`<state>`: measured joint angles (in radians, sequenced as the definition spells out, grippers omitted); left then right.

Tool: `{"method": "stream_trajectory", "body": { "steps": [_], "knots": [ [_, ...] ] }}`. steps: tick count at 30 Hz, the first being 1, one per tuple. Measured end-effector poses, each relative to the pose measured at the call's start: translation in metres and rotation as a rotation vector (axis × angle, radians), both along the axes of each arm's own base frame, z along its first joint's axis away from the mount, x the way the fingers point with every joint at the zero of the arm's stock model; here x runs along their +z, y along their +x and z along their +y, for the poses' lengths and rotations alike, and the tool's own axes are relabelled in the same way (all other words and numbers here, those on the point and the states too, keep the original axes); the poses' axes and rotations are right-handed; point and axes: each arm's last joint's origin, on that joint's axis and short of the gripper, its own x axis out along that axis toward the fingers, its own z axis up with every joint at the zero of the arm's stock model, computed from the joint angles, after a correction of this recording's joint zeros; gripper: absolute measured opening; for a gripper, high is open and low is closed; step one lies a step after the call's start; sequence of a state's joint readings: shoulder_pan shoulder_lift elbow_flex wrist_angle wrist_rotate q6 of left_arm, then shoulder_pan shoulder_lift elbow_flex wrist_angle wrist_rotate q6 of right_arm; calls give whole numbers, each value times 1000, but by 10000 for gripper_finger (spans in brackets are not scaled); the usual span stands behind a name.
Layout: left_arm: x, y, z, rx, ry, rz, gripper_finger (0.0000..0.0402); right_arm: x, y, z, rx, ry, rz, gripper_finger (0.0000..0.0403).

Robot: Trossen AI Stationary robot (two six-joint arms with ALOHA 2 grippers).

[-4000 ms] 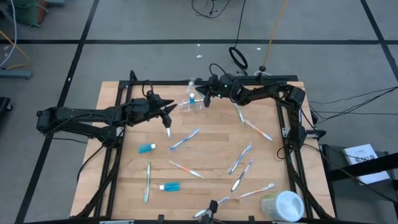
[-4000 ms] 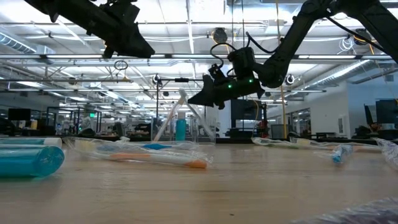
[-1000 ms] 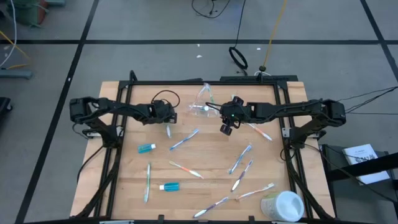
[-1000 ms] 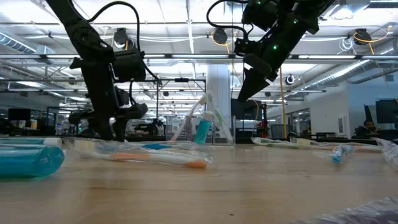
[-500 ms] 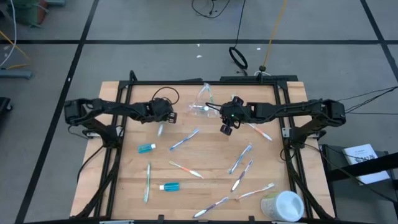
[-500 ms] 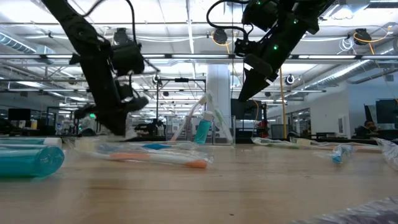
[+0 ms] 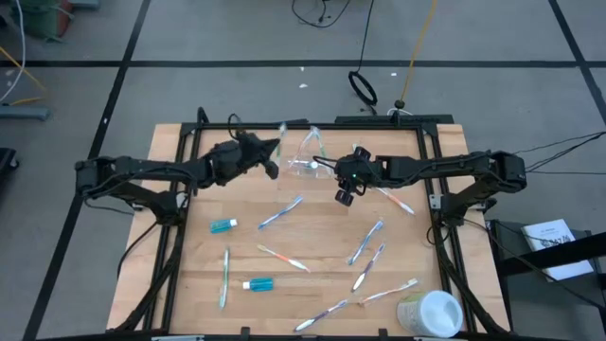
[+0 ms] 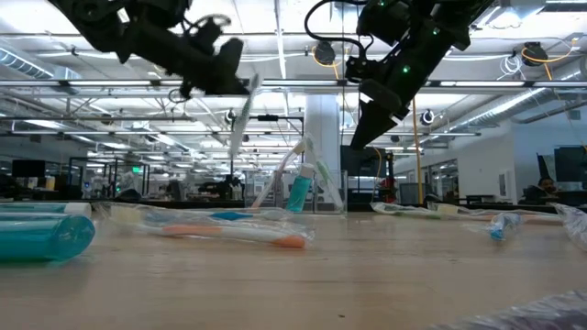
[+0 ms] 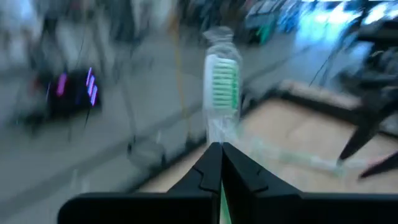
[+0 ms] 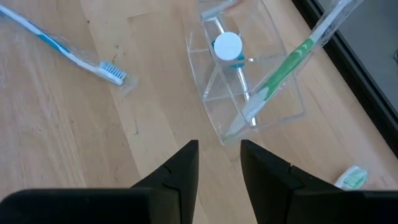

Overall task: Pick & Place toothbrushing station
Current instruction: Put the green toothbrush into the transparent bin organizer

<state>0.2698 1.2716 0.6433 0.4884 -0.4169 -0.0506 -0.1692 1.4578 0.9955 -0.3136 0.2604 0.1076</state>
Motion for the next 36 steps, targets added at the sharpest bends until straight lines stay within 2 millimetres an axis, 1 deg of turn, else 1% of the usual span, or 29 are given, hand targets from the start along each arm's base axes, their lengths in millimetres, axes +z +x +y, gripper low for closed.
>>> {"method": "stream_trajectory", "body": {
  "steps": [3, 5, 7, 11, 14, 17, 19, 22, 26, 28, 30, 32, 36],
  "knots": [
    [4, 7, 1, -47, 102, -47, 9, 0, 0, 0, -2, 0, -2, 110],
    [5, 11, 4, -44, 118, -100, 3, 0, 0, 0, 3, -5, 0, 110],
    [0, 14, 9, -23, 110, -105, 4, 0, 0, 0, 14, -13, 5, 110],
    [-15, 19, 19, 21, 89, -80, 2, 0, 0, 0, 17, -16, 6, 110],
    [-30, 25, 28, 41, 90, -39, 2, 0, 0, 0, 30, -26, 12, 110],
    [-43, 30, 36, 67, 105, -34, 2, 0, 0, -1, 30, -26, 12, 110],
    [-52, 34, 39, 74, 105, -38, 2, 0, 0, -1, 30, -26, 12, 110],
    [-69, 38, 40, 73, 67, 5, 3, 0, 0, -1, 29, -25, 12, 110],
    [-85, 39, 39, 49, 76, 147, 13, 0, 0, -1, 28, -25, 13, 110],
    [-89, 37, 40, 89, 57, 186, 20, -3, -1, 0, 29, -24, 15, 110],
    [-90, 36, 41, 154, 12, 158, 29, -9, -4, 1, 31, -21, 32, 110],
    [-90, 35, 41, 183, -22, 126, 39, -14, -5, 1, 33, -20, 43, 110],
    [-90, 37, 39, 83, -24, 144, 69, -16, -6, 1, 15, -5, 40, 110]
  ]
}}
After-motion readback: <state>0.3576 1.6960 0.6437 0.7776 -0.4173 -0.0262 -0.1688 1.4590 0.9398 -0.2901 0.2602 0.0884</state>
